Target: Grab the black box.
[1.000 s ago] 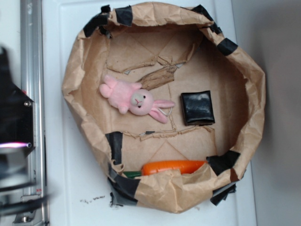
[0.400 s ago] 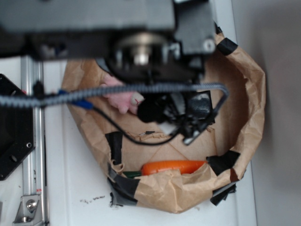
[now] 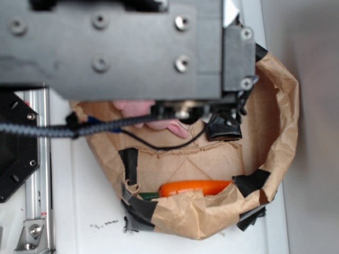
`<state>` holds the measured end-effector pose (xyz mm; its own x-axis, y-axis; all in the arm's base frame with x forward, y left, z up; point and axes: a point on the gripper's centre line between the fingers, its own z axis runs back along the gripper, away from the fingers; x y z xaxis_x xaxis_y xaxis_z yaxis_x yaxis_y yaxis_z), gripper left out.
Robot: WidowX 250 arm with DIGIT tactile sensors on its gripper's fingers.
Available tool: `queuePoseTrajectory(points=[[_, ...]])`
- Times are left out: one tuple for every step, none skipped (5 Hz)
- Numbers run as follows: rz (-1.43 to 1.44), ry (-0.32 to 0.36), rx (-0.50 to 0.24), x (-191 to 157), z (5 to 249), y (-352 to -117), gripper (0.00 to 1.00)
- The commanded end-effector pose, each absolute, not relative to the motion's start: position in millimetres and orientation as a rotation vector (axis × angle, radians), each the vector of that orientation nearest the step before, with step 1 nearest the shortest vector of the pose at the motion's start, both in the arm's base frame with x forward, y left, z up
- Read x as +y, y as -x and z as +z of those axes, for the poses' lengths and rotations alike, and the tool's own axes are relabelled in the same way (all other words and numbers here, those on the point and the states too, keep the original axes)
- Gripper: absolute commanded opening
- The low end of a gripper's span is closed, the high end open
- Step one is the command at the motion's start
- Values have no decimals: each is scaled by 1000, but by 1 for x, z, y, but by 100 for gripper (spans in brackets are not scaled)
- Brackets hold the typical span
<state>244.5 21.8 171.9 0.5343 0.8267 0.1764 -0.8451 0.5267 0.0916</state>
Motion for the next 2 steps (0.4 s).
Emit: queuePoseTrajectory(points=[[1003,-162,-149,27,182,-239,100],[1041,-75,-221,38,133,-235,100]])
